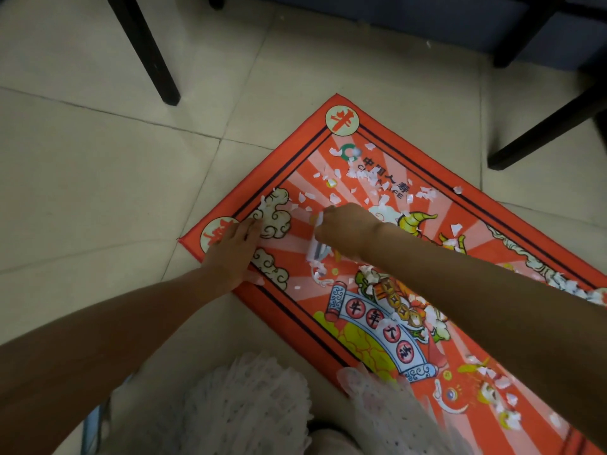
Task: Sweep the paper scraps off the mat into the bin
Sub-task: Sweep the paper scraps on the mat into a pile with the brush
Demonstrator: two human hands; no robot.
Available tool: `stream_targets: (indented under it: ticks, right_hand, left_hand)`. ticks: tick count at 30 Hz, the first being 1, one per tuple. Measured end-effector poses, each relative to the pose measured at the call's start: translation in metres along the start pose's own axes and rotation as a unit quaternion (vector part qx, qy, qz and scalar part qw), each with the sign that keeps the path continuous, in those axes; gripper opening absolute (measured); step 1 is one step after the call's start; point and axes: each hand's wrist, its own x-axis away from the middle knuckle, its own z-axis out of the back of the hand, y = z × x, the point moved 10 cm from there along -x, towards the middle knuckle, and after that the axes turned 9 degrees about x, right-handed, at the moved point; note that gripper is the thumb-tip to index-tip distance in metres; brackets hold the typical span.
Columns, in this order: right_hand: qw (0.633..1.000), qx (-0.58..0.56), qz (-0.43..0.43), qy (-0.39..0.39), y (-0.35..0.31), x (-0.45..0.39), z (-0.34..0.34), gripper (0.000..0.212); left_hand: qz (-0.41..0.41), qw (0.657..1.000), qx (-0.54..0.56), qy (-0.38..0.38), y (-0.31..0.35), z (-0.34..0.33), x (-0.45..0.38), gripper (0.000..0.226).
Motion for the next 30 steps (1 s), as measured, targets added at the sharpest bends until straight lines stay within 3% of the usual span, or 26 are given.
stream_targets:
  ticks: [4, 11, 16, 26, 30]
  right_hand:
    - [0.999, -0.036, -0.017, -0.001, 0.016, 0.021, -0.013, 0.037]
    - [0.99, -0.109, 0.014, 0.084, -0.008, 0.013, -0.009, 0.06]
    - [0.995, -0.082, 0.006, 0.05, -0.021, 0.007, -0.019, 0.05]
    - [0.998, -0.053, -0.037, -0.027, 0.017, 0.064, -0.051, 0.044]
    - [0.996, -0.081, -0.048, 0.01, 0.025, 0.073, -0.055, 0.05]
  left_hand:
    - [0.0, 1.0, -0.009, -0.008, 0.006, 0.001, 0.0, 0.126]
    - [-0.039, 0.999, -0.004, -0.03, 0.03, -0.013, 0.004, 0.129]
    - [-0.046, 0.998, -0.031, -0.033, 0.047, -0.028, 0.007, 0.133]
    - [-0.035, 0.998, -0.026, -0.039, 0.047, -0.029, 0.009, 0.131]
    - [-0.036, 0.998, -0.03, -0.038, 0.049, -0.027, 0.011, 0.131]
